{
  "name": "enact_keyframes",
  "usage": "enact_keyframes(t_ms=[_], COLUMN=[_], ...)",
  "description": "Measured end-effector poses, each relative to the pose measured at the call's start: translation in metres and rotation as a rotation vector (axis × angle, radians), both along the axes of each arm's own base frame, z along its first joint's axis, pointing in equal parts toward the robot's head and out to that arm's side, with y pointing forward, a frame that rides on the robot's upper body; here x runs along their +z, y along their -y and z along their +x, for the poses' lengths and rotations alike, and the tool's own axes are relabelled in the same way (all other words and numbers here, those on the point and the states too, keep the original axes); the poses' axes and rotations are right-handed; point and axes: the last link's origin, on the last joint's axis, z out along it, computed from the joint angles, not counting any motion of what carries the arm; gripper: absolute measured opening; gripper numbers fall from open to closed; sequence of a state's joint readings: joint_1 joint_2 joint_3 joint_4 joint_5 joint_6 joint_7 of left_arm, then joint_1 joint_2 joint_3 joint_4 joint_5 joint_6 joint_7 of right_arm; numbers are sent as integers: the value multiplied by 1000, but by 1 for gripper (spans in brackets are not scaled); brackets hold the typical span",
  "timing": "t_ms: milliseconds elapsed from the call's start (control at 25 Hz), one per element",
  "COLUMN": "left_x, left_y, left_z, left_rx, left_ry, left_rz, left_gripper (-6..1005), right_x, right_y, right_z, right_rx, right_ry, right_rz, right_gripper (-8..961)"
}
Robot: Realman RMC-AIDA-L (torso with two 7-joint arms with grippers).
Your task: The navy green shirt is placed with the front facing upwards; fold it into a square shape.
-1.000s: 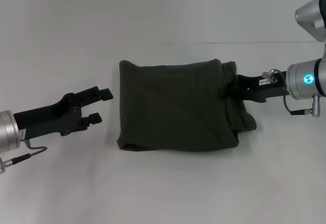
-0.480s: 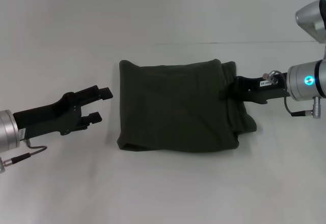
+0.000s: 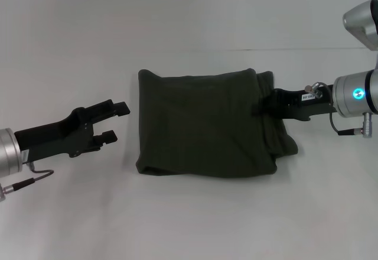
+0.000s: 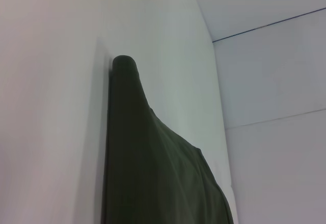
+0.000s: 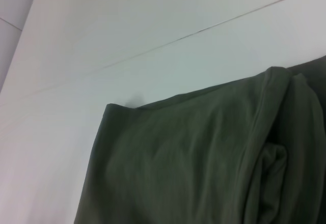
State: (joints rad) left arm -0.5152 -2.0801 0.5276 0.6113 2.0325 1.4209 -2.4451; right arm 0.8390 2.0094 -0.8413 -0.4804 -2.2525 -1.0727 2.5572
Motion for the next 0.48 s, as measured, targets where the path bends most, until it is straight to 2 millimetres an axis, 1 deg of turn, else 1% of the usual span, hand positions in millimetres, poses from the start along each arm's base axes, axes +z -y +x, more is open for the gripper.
enact_keyframes(t_ms=[480], left_x=[0], left_y=[-1], left_z=[1], left_rx=[-5], left_ry=[5], left_rz=[10], left_gripper=[930], right_x=[2], right_y=[0], right_z=[-5], right_rx=[0], right_ry=[-23], right_rz=[-13], right_gripper=[228])
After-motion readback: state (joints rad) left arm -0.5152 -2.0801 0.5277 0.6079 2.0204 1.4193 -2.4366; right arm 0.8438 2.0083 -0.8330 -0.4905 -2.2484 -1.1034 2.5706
